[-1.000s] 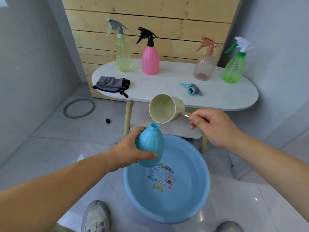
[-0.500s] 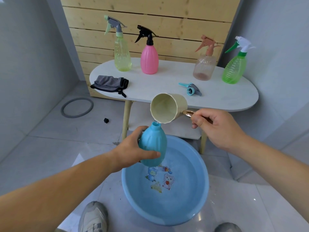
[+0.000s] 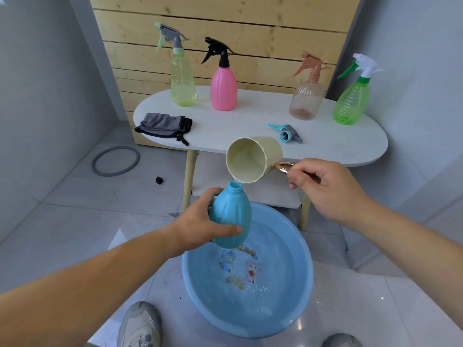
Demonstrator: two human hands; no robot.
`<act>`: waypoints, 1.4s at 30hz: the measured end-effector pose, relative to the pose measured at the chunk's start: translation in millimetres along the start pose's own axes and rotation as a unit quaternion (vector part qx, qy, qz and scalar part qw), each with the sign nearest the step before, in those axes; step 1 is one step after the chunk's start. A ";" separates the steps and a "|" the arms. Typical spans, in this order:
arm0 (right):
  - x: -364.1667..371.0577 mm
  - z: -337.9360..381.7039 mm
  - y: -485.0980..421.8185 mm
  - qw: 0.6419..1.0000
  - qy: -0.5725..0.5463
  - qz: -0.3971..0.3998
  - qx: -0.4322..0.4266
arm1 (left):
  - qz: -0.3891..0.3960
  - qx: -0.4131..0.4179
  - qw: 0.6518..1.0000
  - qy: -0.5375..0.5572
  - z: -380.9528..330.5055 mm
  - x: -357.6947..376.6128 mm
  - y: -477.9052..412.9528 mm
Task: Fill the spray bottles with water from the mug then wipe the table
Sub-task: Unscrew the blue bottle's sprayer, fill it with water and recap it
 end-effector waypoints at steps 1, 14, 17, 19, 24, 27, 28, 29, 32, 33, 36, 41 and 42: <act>-0.4 -0.6 0.1 1.000 0.003 -0.002 -0.004 | -0.001 0.000 1.000 0.001 0.1 -0.1 -0.5; -2.2 -10.2 -2.7 0.998 0.034 -0.017 -0.042 | 0.005 -0.005 1.000 0.004 2.8 -1.3 -1.3; -2.6 -10.8 -3.3 0.998 0.044 -0.020 -0.045 | 0.005 -0.008 1.000 0.005 3.2 -1.1 -0.8; -2.9 -11.9 -3.5 0.998 0.042 -0.021 -0.046 | 0.004 -0.008 1.000 0.005 3.6 -0.9 -0.6; -2.5 -14.0 -3.5 0.997 0.038 -0.025 -0.058 | 0.003 -0.009 1.000 0.004 3.0 0.4 -1.1; -2.5 -15.1 -4.4 0.997 0.040 -0.026 -0.062 | 0.001 -0.009 1.000 0.003 3.3 0.5 -1.3; -2.5 -15.2 -4.6 0.997 0.044 -0.025 -0.064 | 0.001 -0.009 1.000 0.003 3.7 0.3 -1.4; -2.4 -15.4 -4.9 0.996 0.048 -0.025 -0.067 | 0.001 -0.009 1.000 0.003 4.1 0.2 -1.5; -1.8 -15.6 -5.3 0.995 0.058 -0.025 -0.076 | 0.002 -0.010 1.000 0.004 3.9 0.3 -1.1; -1.7 -15.9 -5.6 0.995 0.059 -0.026 -0.080 | 0.002 -0.010 1.000 0.003 3.5 0.6 -1.0; -1.7 -17.2 -6.1 0.993 0.070 -0.027 -0.091 | 0.002 -0.008 1.000 0.002 2.3 1.3 -1.3; 0.0 -18.7 -6.2 0.990 0.083 -0.029 -0.106 | 0.000 -0.008 1.000 -0.001 2.4 1.2 -1.2; 0.0 -19.0 -6.2 0.990 0.088 -0.030 -0.110 | 0.000 -0.008 1.000 -0.002 2.5 1.2 -1.3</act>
Point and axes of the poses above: each hand's wrist, its own y-axis away from the middle knuckle, its own x-axis out of the palm, z = x × y, the point moved 1 cm from there along -y, towards the middle knuckle, and after that the axes turned 6 degrees about y, right-handed, at the moved point
